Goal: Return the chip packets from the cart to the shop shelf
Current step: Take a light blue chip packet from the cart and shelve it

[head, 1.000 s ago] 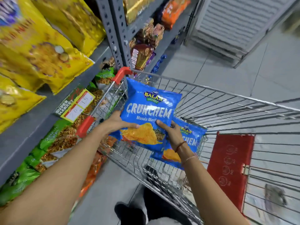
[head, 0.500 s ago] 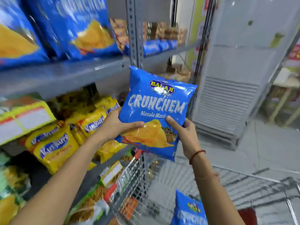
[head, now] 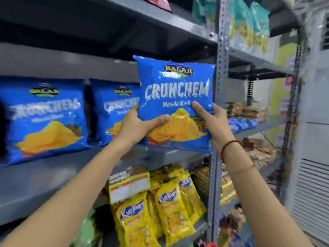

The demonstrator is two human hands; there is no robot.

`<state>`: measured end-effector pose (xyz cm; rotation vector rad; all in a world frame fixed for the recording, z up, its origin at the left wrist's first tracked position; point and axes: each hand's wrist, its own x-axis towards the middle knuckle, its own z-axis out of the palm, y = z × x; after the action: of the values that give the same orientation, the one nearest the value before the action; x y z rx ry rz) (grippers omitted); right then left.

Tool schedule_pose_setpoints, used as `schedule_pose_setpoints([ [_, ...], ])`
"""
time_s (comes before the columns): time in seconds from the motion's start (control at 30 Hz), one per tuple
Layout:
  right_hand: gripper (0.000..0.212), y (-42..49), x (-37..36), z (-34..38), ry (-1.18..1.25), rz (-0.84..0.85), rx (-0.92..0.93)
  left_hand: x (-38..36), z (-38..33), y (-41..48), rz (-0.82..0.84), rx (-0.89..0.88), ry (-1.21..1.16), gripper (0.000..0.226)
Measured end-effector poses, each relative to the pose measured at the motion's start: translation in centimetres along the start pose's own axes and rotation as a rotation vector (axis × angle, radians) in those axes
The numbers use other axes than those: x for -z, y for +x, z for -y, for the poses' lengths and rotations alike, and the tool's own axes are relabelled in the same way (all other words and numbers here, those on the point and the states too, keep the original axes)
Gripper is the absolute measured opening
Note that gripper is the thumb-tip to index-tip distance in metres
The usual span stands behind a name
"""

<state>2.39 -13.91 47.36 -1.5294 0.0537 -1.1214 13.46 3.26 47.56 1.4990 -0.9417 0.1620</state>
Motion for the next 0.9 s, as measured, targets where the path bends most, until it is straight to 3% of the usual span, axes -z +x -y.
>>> schedule_pose_setpoints([
  [0.1,0.055,3.3,-3.5,-1.7,-0.051,0.030,-0.015,2.7,0.4,1.1,-0.063,0.034,-0.006,0.058],
  [0.17,0.068,4.4,-5.8,-2.8,-0.081,0.079,-0.039,4.2,1.4,1.7,-0.093,0.071,0.009,0.047],
  [0.23,0.093,4.5,-7.9,-3.3,-0.080,0.130,-0.116,5.6,2.7,2.2,-0.135,0.135,0.026,0.062],
  [0.27,0.094,4.7,-8.8,-3.7,-0.068,0.148,-0.141,6.2,3.3,2.2,-0.155,0.175,0.033,0.071],
  [0.33,0.088,5.2,-10.1,-5.0,-0.089,0.182,-0.177,7.0,4.5,2.3,-0.187,0.246,0.026,0.070],
  [0.43,0.089,5.3,-11.3,-6.3,-0.105,0.243,-0.238,7.5,5.9,2.0,-0.218,0.306,0.009,0.045],
  [0.57,0.092,5.3,-11.9,-6.9,-0.126,0.280,-0.272,7.7,6.9,1.6,-0.232,0.381,0.003,0.048],
  [0.6,0.093,5.2,-11.9,-7.0,-0.138,0.276,-0.272,7.8,6.7,1.4,-0.235,0.393,0.011,0.057],
  [0.7,0.083,5.0,-11.6,-7.0,-0.186,0.241,-0.235,7.6,6.2,1.2,-0.273,0.415,0.072,0.114],
  [0.73,0.077,4.7,-11.2,-6.9,-0.195,0.213,-0.216,7.4,5.7,1.0,-0.308,0.408,0.120,0.121],
  [0.8,0.065,3.8,-10.1,-6.4,-0.202,0.148,-0.154,6.6,4.5,0.1,-0.426,0.321,0.240,0.110],
  [0.9,0.055,1.5,-7.0,-5.4,-0.188,0.044,-0.055,4.8,3.2,-2.2,-0.583,0.006,0.383,0.083],
])
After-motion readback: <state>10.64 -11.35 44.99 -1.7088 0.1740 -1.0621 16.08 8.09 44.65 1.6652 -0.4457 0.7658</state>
